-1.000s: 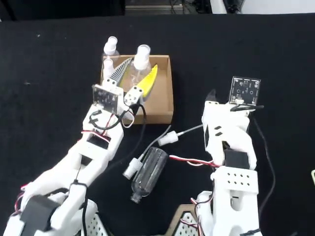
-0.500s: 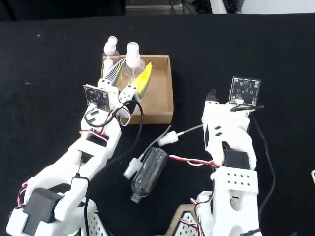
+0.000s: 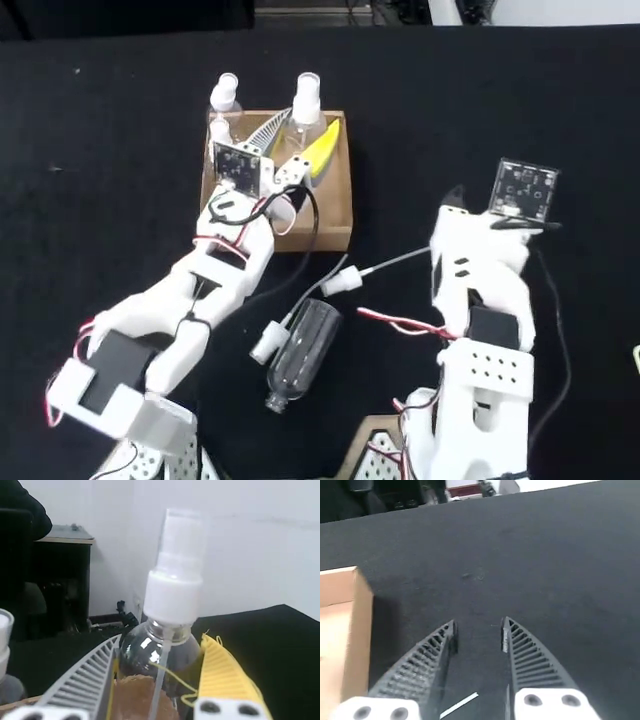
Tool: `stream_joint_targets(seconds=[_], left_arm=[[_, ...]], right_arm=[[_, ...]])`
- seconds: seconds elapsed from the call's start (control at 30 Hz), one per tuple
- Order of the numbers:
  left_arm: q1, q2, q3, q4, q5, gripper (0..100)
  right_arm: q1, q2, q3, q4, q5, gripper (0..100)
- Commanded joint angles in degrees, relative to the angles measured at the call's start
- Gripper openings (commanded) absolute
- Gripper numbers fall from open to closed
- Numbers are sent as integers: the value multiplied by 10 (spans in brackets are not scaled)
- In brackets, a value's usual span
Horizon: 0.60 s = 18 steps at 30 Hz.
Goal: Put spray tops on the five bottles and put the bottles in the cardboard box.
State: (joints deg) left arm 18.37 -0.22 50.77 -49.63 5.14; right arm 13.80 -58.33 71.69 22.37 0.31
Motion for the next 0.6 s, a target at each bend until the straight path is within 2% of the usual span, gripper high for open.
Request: stream_joint_targets(seconds=[0.0, 0.27, 0.57], left_arm=[[7, 6, -27, -64, 4, 29], [-7, -5, 65, -83, 8, 29], [-34, 5, 73, -84, 4, 29]], right_arm=[[12, -4, -29, -11, -5, 138], [6, -3, -28, -12, -5, 138], [6, -3, -28, -12, -5, 138]])
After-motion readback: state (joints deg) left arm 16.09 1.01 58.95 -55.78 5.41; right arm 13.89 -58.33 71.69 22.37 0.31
